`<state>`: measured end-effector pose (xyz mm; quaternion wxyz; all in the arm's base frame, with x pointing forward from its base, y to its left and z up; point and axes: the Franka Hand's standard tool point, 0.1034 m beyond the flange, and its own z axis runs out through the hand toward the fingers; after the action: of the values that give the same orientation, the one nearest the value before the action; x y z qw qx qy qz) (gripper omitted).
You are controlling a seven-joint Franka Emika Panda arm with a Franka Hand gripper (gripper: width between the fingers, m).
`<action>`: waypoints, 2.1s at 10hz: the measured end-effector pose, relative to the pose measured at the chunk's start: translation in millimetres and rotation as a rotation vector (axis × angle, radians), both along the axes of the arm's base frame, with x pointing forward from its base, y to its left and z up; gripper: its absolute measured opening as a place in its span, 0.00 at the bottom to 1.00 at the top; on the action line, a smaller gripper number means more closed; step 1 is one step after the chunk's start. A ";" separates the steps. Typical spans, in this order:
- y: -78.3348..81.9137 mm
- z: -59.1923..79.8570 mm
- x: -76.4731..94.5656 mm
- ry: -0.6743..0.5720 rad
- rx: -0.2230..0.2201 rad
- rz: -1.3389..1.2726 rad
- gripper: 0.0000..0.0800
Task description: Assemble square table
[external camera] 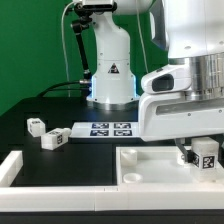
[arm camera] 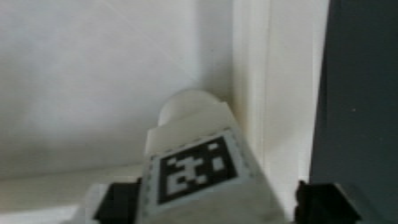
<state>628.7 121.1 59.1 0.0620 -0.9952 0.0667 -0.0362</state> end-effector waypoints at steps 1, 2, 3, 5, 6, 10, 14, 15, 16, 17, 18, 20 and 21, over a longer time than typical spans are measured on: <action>-3.6 -1.0 -0.8 0.011 0.000 -0.067 0.35; -3.4 -1.1 -0.9 0.018 0.005 -0.124 0.35; -3.6 -1.1 -0.9 0.026 0.010 -0.195 0.35; -3.3 -1.0 -2.3 0.067 0.026 -0.444 0.35; -1.9 -1.9 -4.3 0.105 0.043 -0.654 0.35; -3.3 -2.4 -1.1 0.254 0.158 -1.193 0.35; 1.8 -3.3 -2.9 0.293 0.161 -1.429 0.35; 1.5 -4.4 -3.3 0.306 0.161 -1.513 0.35; 0.3 -4.2 -2.9 0.313 0.163 -1.566 0.35; 0.5 -4.0 -2.3 0.315 0.166 -1.602 0.35; 0.8 -4.0 -1.9 0.314 0.169 -1.618 0.35; 0.9 -4.3 -2.0 0.315 0.169 -1.629 0.37; 1.0 -4.3 -2.0 0.315 0.169 -1.629 0.67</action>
Offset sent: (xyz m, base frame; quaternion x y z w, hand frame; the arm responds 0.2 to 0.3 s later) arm 0.0000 0.0000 0.0000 0.0000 0.0000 0.1938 0.9810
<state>626.7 122.1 54.8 0.0807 -0.6209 0.7761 0.0750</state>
